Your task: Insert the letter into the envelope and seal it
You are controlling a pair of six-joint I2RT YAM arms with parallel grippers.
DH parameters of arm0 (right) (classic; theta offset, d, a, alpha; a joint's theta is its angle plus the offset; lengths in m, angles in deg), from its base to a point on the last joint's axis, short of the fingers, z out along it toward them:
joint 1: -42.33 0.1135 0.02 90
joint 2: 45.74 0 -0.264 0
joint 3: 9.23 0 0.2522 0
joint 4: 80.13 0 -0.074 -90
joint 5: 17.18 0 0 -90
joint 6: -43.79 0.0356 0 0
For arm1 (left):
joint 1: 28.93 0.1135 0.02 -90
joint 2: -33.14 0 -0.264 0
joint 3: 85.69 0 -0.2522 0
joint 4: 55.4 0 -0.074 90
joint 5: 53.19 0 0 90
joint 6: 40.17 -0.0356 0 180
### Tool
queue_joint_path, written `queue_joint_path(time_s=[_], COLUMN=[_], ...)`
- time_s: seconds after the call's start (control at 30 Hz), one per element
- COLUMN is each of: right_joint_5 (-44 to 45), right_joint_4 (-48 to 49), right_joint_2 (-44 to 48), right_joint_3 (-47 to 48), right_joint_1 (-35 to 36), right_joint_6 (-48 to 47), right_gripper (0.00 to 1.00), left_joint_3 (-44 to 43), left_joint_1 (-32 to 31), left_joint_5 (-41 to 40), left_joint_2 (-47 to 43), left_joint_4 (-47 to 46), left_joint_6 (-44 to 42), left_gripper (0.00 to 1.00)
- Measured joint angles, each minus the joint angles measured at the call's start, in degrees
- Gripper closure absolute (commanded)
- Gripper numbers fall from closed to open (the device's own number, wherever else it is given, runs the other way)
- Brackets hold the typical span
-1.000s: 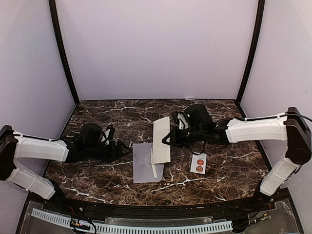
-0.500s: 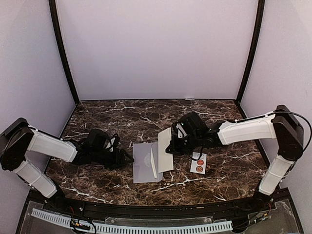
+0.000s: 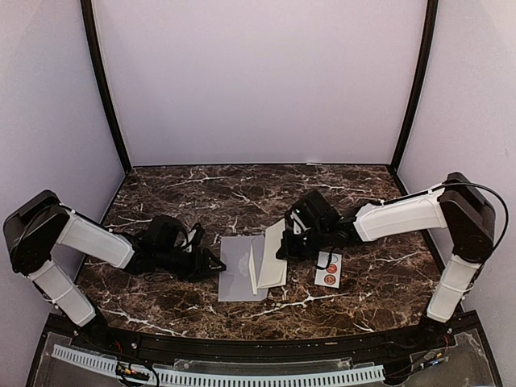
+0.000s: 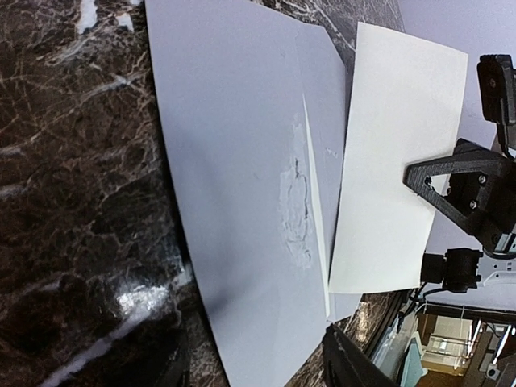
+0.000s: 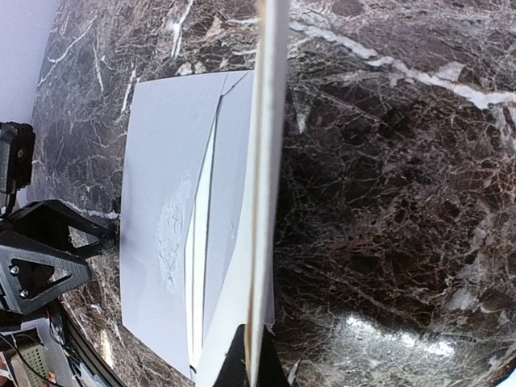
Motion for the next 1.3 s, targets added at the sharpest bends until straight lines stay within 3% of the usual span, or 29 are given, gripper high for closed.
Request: queue_joint_path(time_s=[1.3], right_joint_5=[-4.68], right_joint_4=[9.14], right_joint_2=[-4.28], right_joint_3=[-2.03], right_joint_1=[0.02], right_joint_6=[5.86], right_gripper=[1.0], left_joint_3=[-0.09], left_joint_1=[0.04], left_joint_5=[5.01], left_joint_2=[3.5], left_joint_4=[-4.42], left_joint_6=[2.82], left_gripper=[0.55])
